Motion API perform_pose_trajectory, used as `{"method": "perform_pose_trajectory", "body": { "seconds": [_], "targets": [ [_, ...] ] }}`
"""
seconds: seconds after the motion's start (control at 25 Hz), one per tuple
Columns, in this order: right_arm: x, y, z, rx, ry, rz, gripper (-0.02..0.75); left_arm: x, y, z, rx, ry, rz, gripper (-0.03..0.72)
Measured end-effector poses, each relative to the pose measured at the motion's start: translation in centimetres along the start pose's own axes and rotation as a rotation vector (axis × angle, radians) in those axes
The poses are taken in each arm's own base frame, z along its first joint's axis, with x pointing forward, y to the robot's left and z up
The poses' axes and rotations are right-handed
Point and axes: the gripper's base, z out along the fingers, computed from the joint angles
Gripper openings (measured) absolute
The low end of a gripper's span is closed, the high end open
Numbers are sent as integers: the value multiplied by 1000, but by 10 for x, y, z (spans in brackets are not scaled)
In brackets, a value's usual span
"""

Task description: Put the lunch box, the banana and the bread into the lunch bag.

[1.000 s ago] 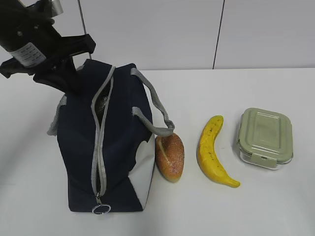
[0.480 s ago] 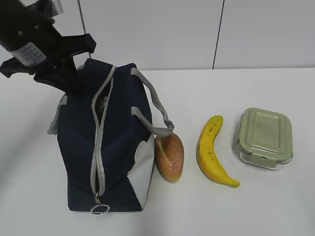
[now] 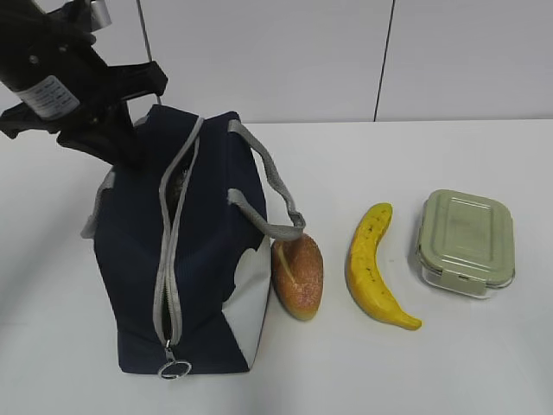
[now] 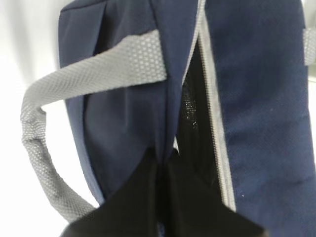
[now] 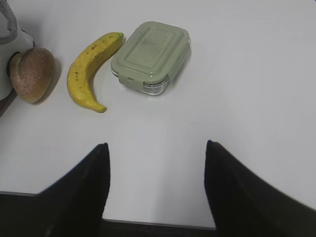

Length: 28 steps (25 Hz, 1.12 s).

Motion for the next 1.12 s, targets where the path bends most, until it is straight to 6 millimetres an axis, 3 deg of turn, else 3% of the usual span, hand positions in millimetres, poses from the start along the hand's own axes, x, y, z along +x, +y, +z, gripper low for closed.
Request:
{"method": "perform_pose_trajectory", "body": {
  "seconds": [0.12,0.48,0.76,1.12],
  "targets": [
    [-9,0,11,-11,85,4,451,1,0,0,0,10,0,0],
    [-51,7,88,-138,356,78,451,2,0,0,-1,21,0,0],
    [-69,11,142,-186,414,97,451,2,0,-1,-2,29,2,0],
    [-92,-4,201,-258,434,203,451,2,0,-1,-3,30,3,0]
  ]
}}
